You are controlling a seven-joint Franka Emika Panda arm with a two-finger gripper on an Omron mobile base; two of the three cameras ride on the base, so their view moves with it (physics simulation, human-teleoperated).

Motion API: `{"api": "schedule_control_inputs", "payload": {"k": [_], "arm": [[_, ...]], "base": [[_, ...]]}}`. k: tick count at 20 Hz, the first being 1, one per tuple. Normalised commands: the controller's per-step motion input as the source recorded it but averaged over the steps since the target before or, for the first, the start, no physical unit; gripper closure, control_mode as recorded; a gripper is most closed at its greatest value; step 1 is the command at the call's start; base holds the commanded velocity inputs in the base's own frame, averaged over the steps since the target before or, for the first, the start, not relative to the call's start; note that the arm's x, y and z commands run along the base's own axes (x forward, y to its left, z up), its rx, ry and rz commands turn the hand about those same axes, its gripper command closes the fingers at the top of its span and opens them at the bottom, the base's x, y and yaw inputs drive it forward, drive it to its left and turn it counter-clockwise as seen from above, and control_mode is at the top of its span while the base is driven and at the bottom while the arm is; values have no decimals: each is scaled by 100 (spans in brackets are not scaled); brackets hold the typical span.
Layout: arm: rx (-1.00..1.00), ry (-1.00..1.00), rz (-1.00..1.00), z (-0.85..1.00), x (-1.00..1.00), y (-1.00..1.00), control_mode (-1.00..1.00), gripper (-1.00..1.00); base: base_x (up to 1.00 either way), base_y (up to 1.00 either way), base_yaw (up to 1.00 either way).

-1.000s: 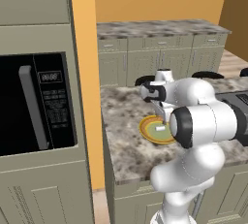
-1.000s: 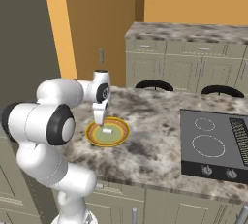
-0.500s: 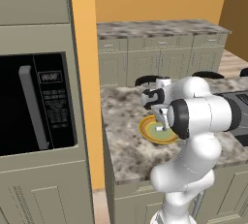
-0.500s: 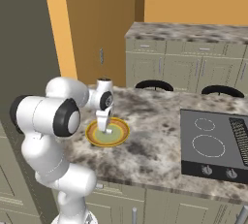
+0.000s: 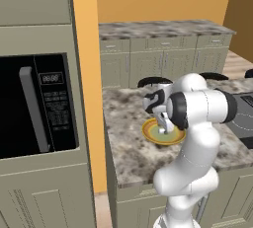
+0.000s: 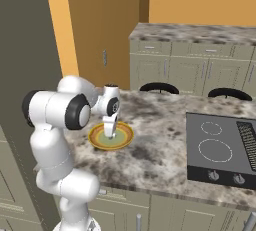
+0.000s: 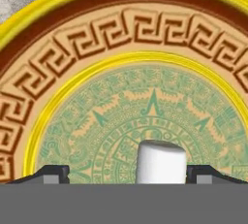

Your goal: Pick up the marshmallow and place it in the cup of hot chocolate on the dining counter.

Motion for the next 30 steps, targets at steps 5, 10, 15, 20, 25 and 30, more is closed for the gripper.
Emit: {"api": "schedule_control_inputs", "payload": {"k": [5,10,15,20,25,30], "arm": [[1,-1,0,-34,2,0,-100,-100],[3,-8,0,-46,0,0,-100,100],[1,-13,0,-67,-14,5,-100,100],[0,-3,0,-28,-2,4,-100,100],[0,-1,11,55,-13,-2,-100,100],[0,0,33,84,-27,-10,-100,100]], "base": [[0,0,0],[0,0,0],[0,0,0],[0,0,0],[0,0,0],[0,0,0]]}}
